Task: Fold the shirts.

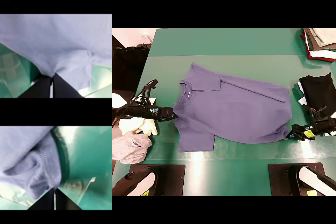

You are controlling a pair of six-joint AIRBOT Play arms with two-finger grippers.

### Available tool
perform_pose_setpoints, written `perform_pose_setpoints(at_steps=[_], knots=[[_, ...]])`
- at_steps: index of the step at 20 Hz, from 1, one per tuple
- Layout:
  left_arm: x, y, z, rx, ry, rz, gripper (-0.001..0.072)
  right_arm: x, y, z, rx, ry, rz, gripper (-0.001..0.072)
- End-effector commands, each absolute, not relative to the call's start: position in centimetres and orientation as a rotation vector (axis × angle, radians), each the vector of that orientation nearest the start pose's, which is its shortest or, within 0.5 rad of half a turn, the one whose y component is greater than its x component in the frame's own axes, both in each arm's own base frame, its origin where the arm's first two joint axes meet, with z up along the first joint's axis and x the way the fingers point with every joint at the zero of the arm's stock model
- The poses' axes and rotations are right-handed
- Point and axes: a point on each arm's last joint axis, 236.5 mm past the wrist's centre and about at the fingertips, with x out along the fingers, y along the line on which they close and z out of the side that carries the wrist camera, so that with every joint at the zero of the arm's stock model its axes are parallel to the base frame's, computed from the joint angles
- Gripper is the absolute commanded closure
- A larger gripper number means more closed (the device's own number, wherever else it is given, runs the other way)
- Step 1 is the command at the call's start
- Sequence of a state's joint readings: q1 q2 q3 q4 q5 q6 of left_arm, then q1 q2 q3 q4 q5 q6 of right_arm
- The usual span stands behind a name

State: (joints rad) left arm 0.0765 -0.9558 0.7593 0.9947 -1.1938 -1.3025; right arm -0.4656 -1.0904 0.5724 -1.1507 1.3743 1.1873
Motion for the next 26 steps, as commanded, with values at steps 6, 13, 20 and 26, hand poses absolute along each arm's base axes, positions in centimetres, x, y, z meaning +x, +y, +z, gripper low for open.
perform_pose_setpoints(at_steps=[6, 13, 20, 26], knots=[[32.1, -10.5, 9.5, -0.327, 1.075, -0.468, 0.0682, 26.9, 2.5, 2.0, 0.616, 1.389, 0.372, 0.0697], [35.1, -10.2, 31.8, -0.139, 0.549, -0.498, 0.0682, 37.2, 3.0, 23.8, 0.52, 0.759, 0.498, 0.0698], [26.4, -10.1, 54.4, -0.004, -0.061, -0.461, 0.0682, 34.0, 3.3, 48.1, 0.161, 0.15, 0.4, 0.0698], [18.1, -10.3, 61.5, -0.036, -0.331, -0.459, 0.0683, 27.0, 2.0, 54.7, 0.037, -0.101, 0.164, 0.0698]])
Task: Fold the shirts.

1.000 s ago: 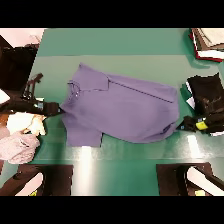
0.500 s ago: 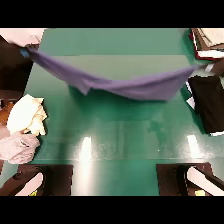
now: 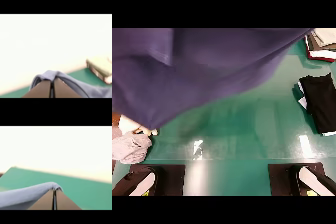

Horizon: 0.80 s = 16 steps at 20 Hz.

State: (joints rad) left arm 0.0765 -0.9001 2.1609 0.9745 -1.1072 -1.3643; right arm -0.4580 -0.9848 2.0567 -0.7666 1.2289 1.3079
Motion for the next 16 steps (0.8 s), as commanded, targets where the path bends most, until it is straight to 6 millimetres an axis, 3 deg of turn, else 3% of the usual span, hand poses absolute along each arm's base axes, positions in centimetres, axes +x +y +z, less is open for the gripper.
perform_pose_setpoints(at_steps=[1, 2, 4, 6, 8, 10, 13, 16], knots=[[17.1, -10.6, 61.8, -0.039, -0.345, -0.475, 0.0682, 26.0, 1.5, 54.4, 0.037, -0.1, 0.122, 0.0698], [16.4, -11.3, 61.7, -0.046, -0.342, -0.509, 0.0683, 25.0, 0.9, 54.0, 0.032, -0.091, 0.071, 0.0698], [17.1, -11.8, 60.1, -0.041, -0.277, -0.527, 0.0682, 23.5, -0.3, 53.3, 0.01, -0.06, -0.016, 0.0699], [20.7, -11.3, 56.4, -0.058, -0.137, -0.506, 0.0683, 23.6, -1.4, 51.8, 0.002, 0.034, -0.06, 0.0699], [25.9, -10.7, 51.0, -0.115, 0.035, -0.488, 0.0682, 25.9, -2.2, 48.6, 0.047, 0.196, -0.041, 0.07], [31.2, -10.5, 44.0, -0.162, 0.253, -0.486, 0.0682, 29.6, -3.6, 42.7, 0.139, 0.424, -0.013, 0.0699], [37.7, -10.6, 31.6, -0.224, 0.647, -0.509, 0.0682, 35.2, -5.2, 30.7, 0.286, 0.792, 0.024, 0.07], [43.5, -10.1, 22.5, -0.296, 0.865, -0.494, 0.0682, 39.6, -5.2, 19.5, 0.325, 1.084, 0.035, 0.07]])
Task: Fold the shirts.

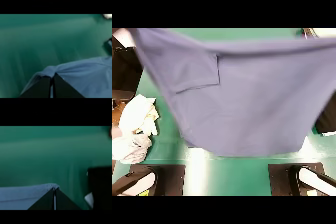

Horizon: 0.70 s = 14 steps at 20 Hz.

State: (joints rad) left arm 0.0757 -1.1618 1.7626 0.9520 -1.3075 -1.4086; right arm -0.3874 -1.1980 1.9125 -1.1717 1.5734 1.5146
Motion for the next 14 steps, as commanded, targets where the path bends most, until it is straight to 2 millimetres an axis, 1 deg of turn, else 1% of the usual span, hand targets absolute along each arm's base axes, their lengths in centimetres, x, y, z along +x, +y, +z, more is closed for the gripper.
perform_pose_setpoints(at_steps=[1, 2, 3, 5, 6, 7, 8, 10, 12, 13, 14], knots=[[45.8, -9.8, 20.0, -0.326, 0.888, -0.475, 0.0682, 41.2, -5.0, 16.2, 0.323, 1.146, 0.037, 0.0699], [47.9, -9.5, 18.1, -0.336, 0.889, -0.461, 0.0682, 42.9, -4.6, 13.8, 0.331, 1.17, 0.047, 0.07], [50.0, -9.2, 16.3, -0.344, 0.877, -0.45, 0.0682, 45.0, -4.3, 11.8, 0.335, 1.162, 0.05, 0.07], [53.4, -8.4, 13.6, -0.364, 0.841, -0.406, 0.0682, 49.3, -3.7, 9.2, 0.353, 1.098, 0.038, 0.07], [54.7, -7.9, 12.8, -0.353, 0.814, -0.391, 0.0682, 51.0, -3.4, 8.4, 0.366, 1.062, 0.028, 0.0699], [56.0, -7.4, 12.3, -0.343, 0.78, -0.372, 0.0682, 52.7, -3.0, 7.9, 0.374, 1.02, 0.022, 0.07], [57.1, -6.9, 12.3, -0.336, 0.742, -0.352, 0.0682, 54.0, -2.7, 7.7, 0.373, 0.979, 0.019, 0.0699], [58.7, -6.0, 12.9, -0.311, 0.666, -0.321, 0.0682, 56.4, -2.3, 8.1, 0.367, 0.887, 0.017, 0.07], [59.5, -5.4, 13.8, -0.281, 0.609, -0.307, 0.0682, 58.0, -2.0, 9.2, 0.363, 0.807, 0.014, 0.07], [59.5, -5.4, 13.7, -0.265, 0.607, -0.31, 0.0682, 58.4, -2.1, 9.6, 0.363, 0.781, 0.012, 0.07], [59.3, -5.3, 13.4, -0.25, 0.619, -0.313, 0.0682, 58.4, -2.1, 9.6, 0.363, 0.781, 0.012, 0.0699]])
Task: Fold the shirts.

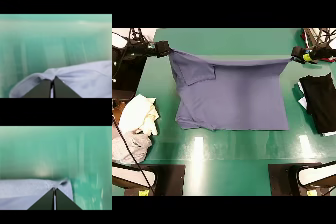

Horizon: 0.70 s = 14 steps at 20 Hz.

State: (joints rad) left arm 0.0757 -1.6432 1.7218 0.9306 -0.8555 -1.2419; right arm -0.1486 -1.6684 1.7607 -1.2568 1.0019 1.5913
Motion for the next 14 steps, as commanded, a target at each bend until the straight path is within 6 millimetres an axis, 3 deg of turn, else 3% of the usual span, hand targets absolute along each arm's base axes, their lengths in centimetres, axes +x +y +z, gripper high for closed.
perform_pose_setpoints(at_steps=[1, 3, 7, 10, 14], knots=[[59.0, -5.4, 13.0, -0.237, 0.641, -0.322, 0.0682, 58.1, -2.0, 9.3, 0.359, 0.799, 0.014, 0.07], [57.6, -5.3, 11.3, -0.166, 0.725, -0.344, 0.0682, 57.0, -2.1, 8.2, 0.333, 0.864, 0.01, 0.07], [53.0, -4.5, 7.0, -0.041, 0.972, -0.377, 0.0682, 52.9, -2.4, 5.0, 0.241, 1.078, -0.012, 0.07], [50.7, -4.4, 4.4, -0.022, 1.084, -0.399, 0.0682, 49.6, -2.4, 1.6, 0.204, 1.236, -0.026, 0.0699], [48.2, -4.6, -0.2, -0.049, 1.197, -0.408, 0.0682, 47.0, -2.0, -2.0, 0.219, 1.344, -0.026, 0.0699]])
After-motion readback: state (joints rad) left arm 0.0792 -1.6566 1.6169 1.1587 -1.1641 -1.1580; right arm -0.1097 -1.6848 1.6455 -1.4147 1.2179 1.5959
